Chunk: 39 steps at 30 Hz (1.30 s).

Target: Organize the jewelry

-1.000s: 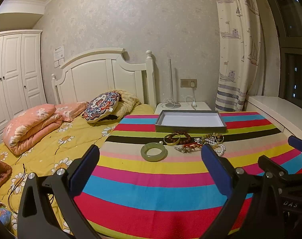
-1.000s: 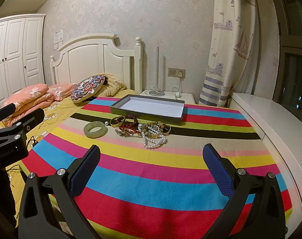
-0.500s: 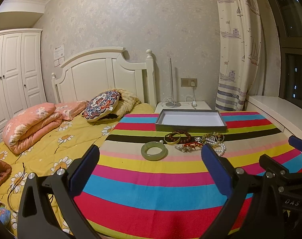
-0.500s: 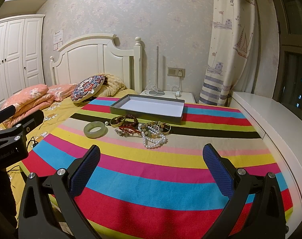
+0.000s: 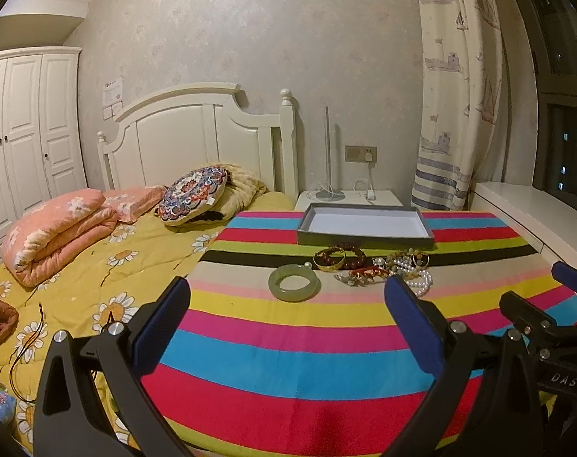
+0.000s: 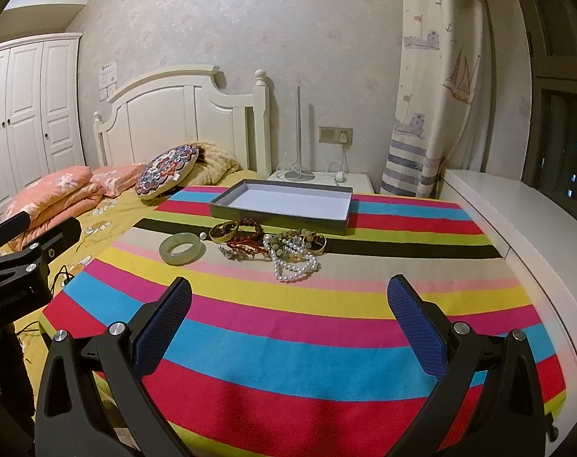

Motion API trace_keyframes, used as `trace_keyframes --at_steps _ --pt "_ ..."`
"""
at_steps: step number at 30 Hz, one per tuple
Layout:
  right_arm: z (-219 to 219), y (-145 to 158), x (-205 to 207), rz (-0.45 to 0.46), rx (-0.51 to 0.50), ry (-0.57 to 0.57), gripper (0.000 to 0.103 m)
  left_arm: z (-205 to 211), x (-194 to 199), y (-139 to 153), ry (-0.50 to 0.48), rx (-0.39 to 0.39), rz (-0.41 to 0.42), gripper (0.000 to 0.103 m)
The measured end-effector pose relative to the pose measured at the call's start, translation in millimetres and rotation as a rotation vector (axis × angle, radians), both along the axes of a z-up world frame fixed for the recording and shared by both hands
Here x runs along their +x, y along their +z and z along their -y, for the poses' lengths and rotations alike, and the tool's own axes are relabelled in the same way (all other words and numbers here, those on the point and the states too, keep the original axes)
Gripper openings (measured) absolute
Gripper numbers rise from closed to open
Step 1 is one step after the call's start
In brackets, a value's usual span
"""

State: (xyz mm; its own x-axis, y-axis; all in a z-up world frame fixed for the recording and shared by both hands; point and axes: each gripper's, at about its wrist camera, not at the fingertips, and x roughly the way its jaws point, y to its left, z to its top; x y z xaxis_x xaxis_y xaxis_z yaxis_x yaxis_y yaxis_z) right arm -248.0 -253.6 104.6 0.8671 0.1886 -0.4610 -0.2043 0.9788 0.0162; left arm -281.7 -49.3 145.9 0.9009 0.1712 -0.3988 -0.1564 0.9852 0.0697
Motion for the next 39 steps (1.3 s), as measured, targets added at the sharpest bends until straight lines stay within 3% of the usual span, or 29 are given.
trace_keyframes --at_steps 7,14,24,31,35,39 --pt "1.9 -13.9 15.3 -0.058 0.026 0.016 0.099 -4.6 15.5 -17.3 -0.005 -0.017 -0.068 0.101" --pt "1.2 -33.4 38.2 -0.117 -0.024 0.019 0.099 -15.5 38.1 -35.6 0.021 -0.028 -0.120 0.101" --pt "11.1 -62.8 105.0 -0.237 -0.005 0.011 0.099 -28.6 102.0 -76.6 0.051 -0.056 -0.279 0.101" --pt "13.4 -83.9 178.6 -0.371 -0.099 0.038 0.099 -36.3 166.5 -96.1 -0.050 -0.093 -0.414 0.101" --pt "12.8 -90.9 212.5 -0.442 -0.104 0.066 0.099 -39.5 183.5 -103.3 -0.083 -0.111 -0.428 0.101" --pt "-4.6 -92.7 228.9 -0.454 -0.148 0.140 0.099 -42.2 181.1 -109.9 -0.117 -0.102 -0.422 0.101"
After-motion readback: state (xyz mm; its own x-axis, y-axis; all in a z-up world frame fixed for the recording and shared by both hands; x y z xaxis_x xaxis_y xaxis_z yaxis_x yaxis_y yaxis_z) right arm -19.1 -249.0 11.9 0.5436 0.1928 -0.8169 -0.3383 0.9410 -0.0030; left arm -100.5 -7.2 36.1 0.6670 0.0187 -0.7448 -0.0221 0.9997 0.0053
